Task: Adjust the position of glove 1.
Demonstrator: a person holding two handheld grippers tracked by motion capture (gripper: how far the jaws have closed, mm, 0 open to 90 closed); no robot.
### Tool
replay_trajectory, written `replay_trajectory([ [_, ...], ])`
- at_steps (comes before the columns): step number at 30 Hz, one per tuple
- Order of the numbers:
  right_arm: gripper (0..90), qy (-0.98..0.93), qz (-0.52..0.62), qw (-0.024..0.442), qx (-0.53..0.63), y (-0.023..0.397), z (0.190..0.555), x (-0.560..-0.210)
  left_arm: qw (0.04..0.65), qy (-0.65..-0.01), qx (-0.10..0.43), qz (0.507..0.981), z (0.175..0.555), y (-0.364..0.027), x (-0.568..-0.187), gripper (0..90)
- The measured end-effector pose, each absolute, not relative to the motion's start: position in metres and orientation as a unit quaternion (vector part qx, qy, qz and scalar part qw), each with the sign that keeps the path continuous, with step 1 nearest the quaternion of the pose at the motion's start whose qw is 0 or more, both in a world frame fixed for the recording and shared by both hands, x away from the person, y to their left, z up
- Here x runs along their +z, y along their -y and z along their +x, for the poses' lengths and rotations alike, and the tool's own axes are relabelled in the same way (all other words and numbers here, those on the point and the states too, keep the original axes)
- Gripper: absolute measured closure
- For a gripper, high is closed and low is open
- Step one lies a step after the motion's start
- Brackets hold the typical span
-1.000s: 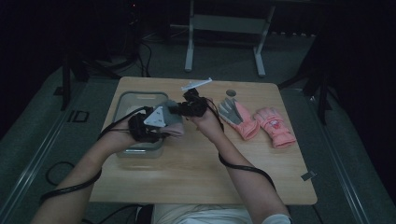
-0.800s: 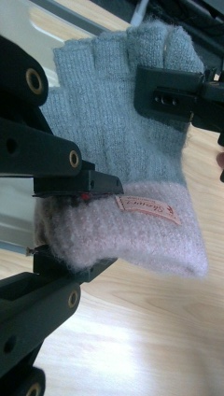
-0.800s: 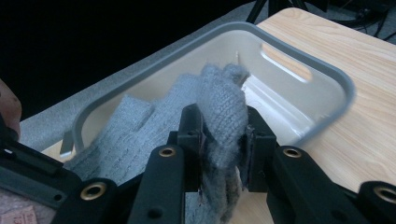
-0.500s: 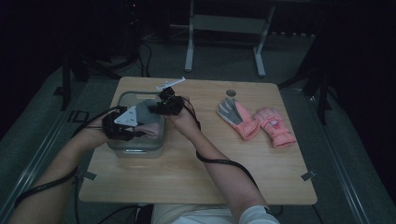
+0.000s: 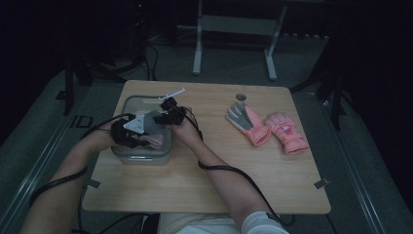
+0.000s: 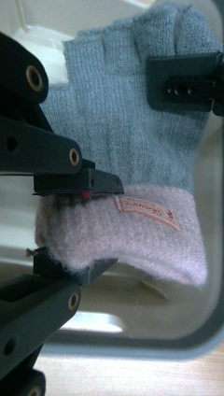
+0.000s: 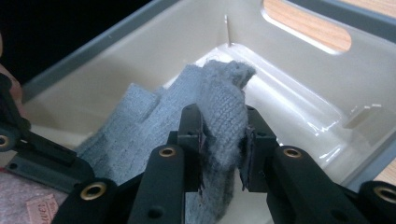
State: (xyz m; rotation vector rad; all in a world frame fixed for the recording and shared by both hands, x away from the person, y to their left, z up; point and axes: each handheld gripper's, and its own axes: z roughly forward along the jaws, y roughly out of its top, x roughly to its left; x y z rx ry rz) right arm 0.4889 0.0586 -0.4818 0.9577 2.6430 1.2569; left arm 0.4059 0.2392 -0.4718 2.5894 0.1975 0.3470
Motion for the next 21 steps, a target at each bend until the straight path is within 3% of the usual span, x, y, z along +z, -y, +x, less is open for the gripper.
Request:
replay_trajectory([
  [6, 70.9, -0.859, 0.316, 0.033, 0.403, -0.057, 0.492, -0.485, 0.254, -0.061, 0.113, 0.959, 0.415, -0.236, -0.481, 66.6],
  [10, 56.3, -0.855, 0.326, 0.036, 0.402, -0.051, 0.493, -0.483, 0.235, -0.059, 0.089, 0.966, 0.422, -0.23, -0.486, 65.9],
  [14, 52.6, -0.848, 0.326, 0.025, 0.417, -0.04, 0.491, -0.477, 0.221, -0.061, 0.084, 0.97, 0.424, -0.224, -0.491, 64.9],
  [21, 48.3, -0.842, 0.317, 0.026, 0.436, -0.026, 0.481, -0.468, 0.201, -0.113, 0.082, 0.97, 0.425, -0.22, -0.489, 55.9],
])
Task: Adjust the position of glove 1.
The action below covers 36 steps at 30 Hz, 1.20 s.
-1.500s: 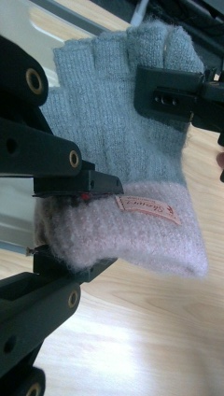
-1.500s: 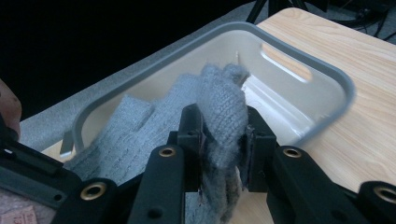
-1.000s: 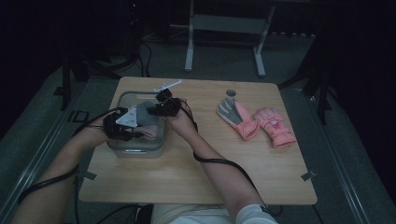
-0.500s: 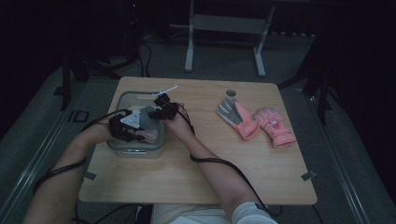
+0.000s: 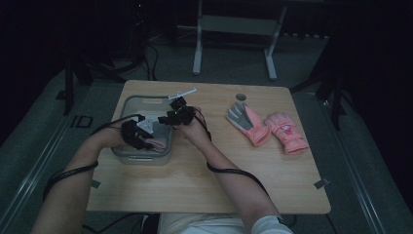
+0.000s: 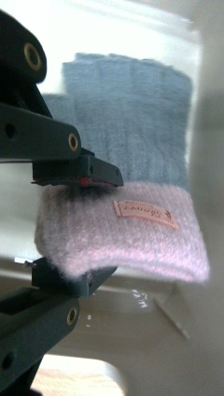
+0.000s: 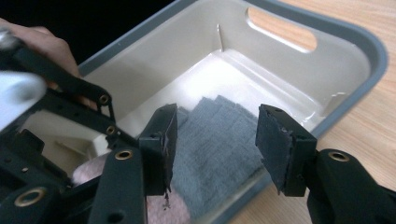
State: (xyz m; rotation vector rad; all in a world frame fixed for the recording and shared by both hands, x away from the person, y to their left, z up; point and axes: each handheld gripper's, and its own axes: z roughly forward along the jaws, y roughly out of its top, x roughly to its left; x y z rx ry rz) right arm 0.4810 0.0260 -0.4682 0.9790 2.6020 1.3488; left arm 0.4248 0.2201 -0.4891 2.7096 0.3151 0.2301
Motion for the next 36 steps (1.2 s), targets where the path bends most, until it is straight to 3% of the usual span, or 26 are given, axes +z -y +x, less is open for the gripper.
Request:
replay_trajectory([
  [3, 47.6, -0.838, 0.317, 0.025, 0.442, -0.02, 0.479, -0.465, 0.198, -0.124, 0.087, 0.968, 0.423, -0.22, -0.487, 45.1],
  [4, 47.6, -0.837, 0.317, 0.024, 0.445, -0.018, 0.479, -0.464, 0.198, -0.124, 0.087, 0.968, 0.423, -0.22, -0.487, 45.1],
  [5, 44.9, -0.835, 0.318, 0.026, 0.448, -0.013, 0.478, -0.462, 0.187, -0.183, 0.095, 0.96, 0.423, -0.221, -0.481, 31.5],
  [7, 43.2, -0.835, 0.316, 0.031, 0.45, -0.009, 0.477, -0.46, 0.2, -0.208, 0.087, 0.954, 0.422, -0.224, -0.473, 21.6],
  [12, 34.3, -0.833, 0.313, 0.033, 0.454, 0.003, 0.474, -0.456, 0.237, -0.239, 0.089, 0.937, 0.416, -0.227, -0.454, 7.7],
  [14, 28.1, -0.833, 0.311, 0.031, 0.457, 0.007, 0.472, -0.456, 0.249, -0.251, 0.095, 0.931, 0.413, -0.224, -0.449, 7.3],
  [16, 28.1, -0.833, 0.308, 0.028, 0.458, 0.01, 0.472, -0.456, 0.249, -0.251, 0.095, 0.931, 0.413, -0.224, -0.449, 6.9],
  [17, 19.5, -0.833, 0.303, 0.02, 0.462, 0.014, 0.47, -0.455, 0.272, -0.27, 0.105, 0.918, 0.409, -0.217, -0.444, 6.8],
  [24, 16.7, -0.839, 0.28, 0.018, 0.466, 0.034, 0.462, -0.454, 0.32, -0.266, 0.134, 0.899, 0.39, -0.189, -0.439, 5.9],
  [29, 15.0, -0.851, 0.251, 0.042, 0.459, 0.05, 0.453, -0.455, 0.356, -0.267, 0.155, 0.882, 0.379, -0.172, -0.432, 5.9],
  [33, 14.9, -0.857, 0.273, 0.012, 0.438, 0.064, 0.448, -0.455, 0.368, -0.261, 0.167, 0.876, 0.369, -0.157, -0.429, 5.9],
  [36, 11.6, -0.852, 0.282, 0.032, 0.44, 0.075, 0.442, -0.454, 0.374, -0.252, 0.161, 0.878, 0.363, -0.146, -0.429, 5.9],
])
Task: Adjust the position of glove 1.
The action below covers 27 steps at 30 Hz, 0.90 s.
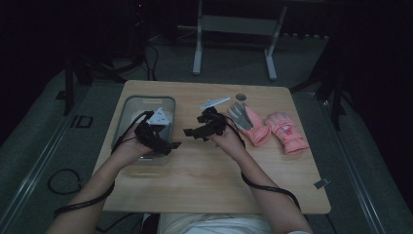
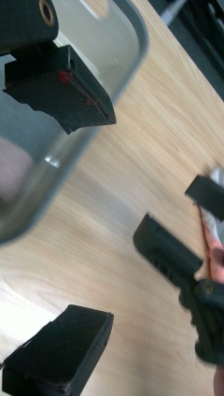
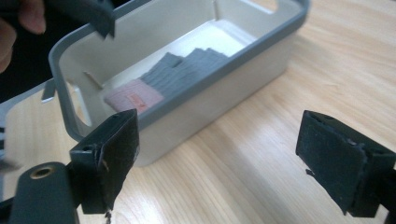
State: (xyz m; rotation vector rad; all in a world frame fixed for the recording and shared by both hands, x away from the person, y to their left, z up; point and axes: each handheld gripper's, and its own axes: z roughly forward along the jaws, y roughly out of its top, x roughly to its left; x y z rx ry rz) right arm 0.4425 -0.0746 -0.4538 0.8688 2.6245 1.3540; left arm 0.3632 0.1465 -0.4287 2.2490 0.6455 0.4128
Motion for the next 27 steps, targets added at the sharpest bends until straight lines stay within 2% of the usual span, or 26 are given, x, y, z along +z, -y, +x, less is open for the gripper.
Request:
replay_trajectory([
  [3, 11.7, -0.848, 0.284, 0.044, 0.444, 0.085, 0.439, -0.453, 0.388, -0.246, 0.156, 0.874, 0.356, -0.136, -0.431, 5.9],
  [6, 17.0, -0.847, 0.274, 0.066, 0.451, 0.097, 0.434, -0.451, 0.393, -0.234, 0.154, 0.876, 0.349, -0.125, -0.434, 5.9],
  [7, 21.1, -0.846, 0.273, 0.071, 0.451, 0.101, 0.433, -0.451, 0.397, -0.232, 0.151, 0.875, 0.347, -0.121, -0.435, 5.9],
  [8, 21.1, -0.846, 0.273, 0.071, 0.451, 0.101, 0.433, -0.451, 0.397, -0.232, 0.151, 0.875, 0.347, -0.121, -0.435, 5.9],
  [9, 28.4, -0.846, 0.271, 0.077, 0.453, 0.111, 0.432, -0.451, 0.4, -0.228, 0.15, 0.875, 0.343, -0.115, -0.437, 5.9],
  [20, 51.9, -0.827, 0.303, 0.131, 0.455, 0.159, 0.434, -0.455, 0.415, -0.198, 0.132, 0.878, 0.321, -0.079, -0.459, 5.9],
  [27, 53.6, -0.82, 0.329, 0.151, 0.443, 0.189, 0.44, -0.459, 0.407, -0.209, 0.121, 0.881, 0.31, -0.069, -0.492, 5.8],
])
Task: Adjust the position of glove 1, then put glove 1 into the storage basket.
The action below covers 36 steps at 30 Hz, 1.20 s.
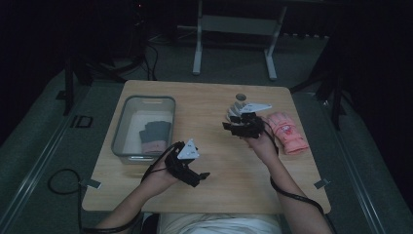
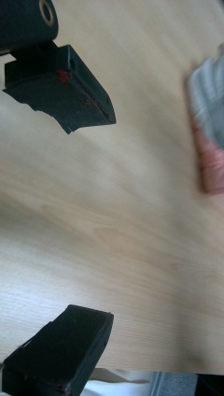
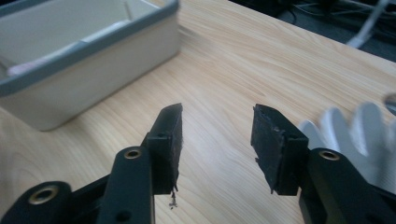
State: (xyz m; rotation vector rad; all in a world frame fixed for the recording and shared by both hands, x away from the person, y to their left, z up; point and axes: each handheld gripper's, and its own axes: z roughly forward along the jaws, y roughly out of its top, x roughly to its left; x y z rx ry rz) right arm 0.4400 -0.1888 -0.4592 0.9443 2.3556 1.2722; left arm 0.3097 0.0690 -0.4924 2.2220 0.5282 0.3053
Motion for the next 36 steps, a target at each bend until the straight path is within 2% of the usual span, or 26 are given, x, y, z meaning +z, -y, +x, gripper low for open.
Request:
replay_trajectory([
  [7, 52.7, -0.814, 0.349, 0.173, 0.431, 0.213, 0.45, -0.464, 0.391, -0.22, 0.104, 0.888, 0.31, -0.068, -0.519, 5.9],
  [11, 52.4, -0.81, 0.36, 0.179, 0.427, 0.221, 0.458, -0.465, 0.357, -0.206, 0.104, 0.905, 0.311, -0.068, -0.53, 5.9],
  [16, 61.0, -0.812, 0.367, 0.185, 0.414, 0.223, 0.47, -0.469, 0.336, -0.203, 0.105, 0.914, 0.312, -0.068, -0.54, 5.9],
  [24, 63.6, -0.816, 0.38, 0.205, 0.385, 0.225, 0.506, -0.473, 0.331, -0.213, 0.108, 0.913, 0.309, -0.072, -0.547, 5.9],
  [28, 64.1, -0.838, 0.368, 0.194, 0.354, 0.229, 0.522, -0.486, 0.346, -0.217, 0.099, 0.907, 0.309, -0.074, -0.546, 5.9],
  [33, 59.2, -0.873, 0.343, 0.197, 0.285, 0.233, 0.531, -0.514, 0.343, -0.212, 0.102, 0.909, 0.309, -0.072, -0.546, 5.9],
  [36, 59.1, -0.879, 0.33, 0.192, 0.284, 0.236, 0.532, -0.527, 0.347, -0.216, 0.102, 0.907, 0.309, -0.073, -0.546, 5.9],
])
